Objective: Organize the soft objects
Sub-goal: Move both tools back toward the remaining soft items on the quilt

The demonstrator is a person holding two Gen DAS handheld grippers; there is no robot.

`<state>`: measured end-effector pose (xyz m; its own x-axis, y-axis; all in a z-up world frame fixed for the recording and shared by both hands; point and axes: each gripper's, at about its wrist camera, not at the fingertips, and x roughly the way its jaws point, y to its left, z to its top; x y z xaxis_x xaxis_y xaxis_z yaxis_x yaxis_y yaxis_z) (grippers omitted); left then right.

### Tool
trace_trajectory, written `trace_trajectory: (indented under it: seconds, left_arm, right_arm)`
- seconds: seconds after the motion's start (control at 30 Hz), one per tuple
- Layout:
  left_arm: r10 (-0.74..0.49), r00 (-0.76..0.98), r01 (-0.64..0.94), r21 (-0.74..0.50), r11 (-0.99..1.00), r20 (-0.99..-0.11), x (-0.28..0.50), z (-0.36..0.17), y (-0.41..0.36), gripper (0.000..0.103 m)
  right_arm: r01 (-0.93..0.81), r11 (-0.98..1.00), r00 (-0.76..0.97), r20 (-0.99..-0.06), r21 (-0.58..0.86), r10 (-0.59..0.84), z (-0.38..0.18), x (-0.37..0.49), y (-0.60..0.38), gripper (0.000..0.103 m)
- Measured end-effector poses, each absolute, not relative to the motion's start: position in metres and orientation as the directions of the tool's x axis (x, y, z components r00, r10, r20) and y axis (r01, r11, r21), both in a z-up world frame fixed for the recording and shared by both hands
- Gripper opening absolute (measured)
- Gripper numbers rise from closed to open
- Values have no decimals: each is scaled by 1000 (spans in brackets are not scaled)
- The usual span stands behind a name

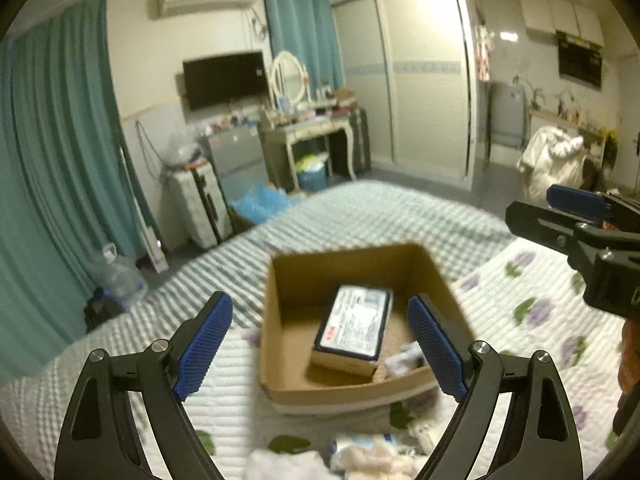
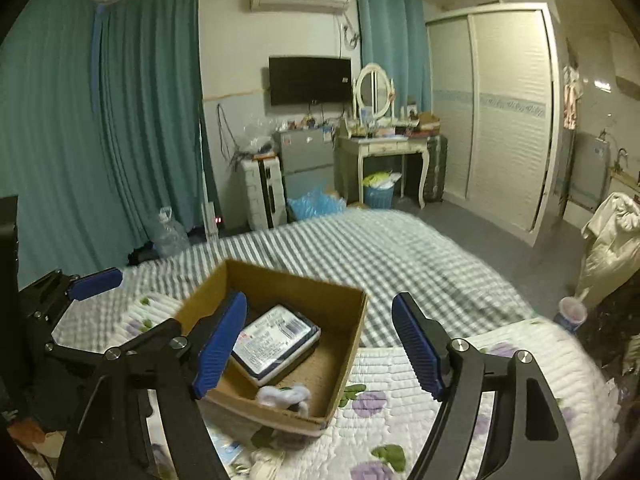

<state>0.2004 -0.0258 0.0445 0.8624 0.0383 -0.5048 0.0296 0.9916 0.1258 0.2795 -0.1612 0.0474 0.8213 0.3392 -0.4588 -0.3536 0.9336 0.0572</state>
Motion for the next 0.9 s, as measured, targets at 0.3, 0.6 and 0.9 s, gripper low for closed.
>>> trace_trajectory:
  seconds: [0.3, 0.6, 0.9]
  left_arm:
    - [47, 930, -6, 114, 993, -365, 101, 128, -17, 100]
    - [58, 936, -20, 114, 993, -347, 38, 106, -4, 100]
    - [115, 890, -78, 101, 992, -442, 15, 5, 10, 100]
  right_arm:
    - [-340, 941, 872, -372, 6, 317, 145, 180, -170, 98]
    - [-358, 933, 856, -410, -32, 315, 140, 100, -153, 103]
    - [-346, 936, 820, -505, -61, 270, 26, 77, -130, 103]
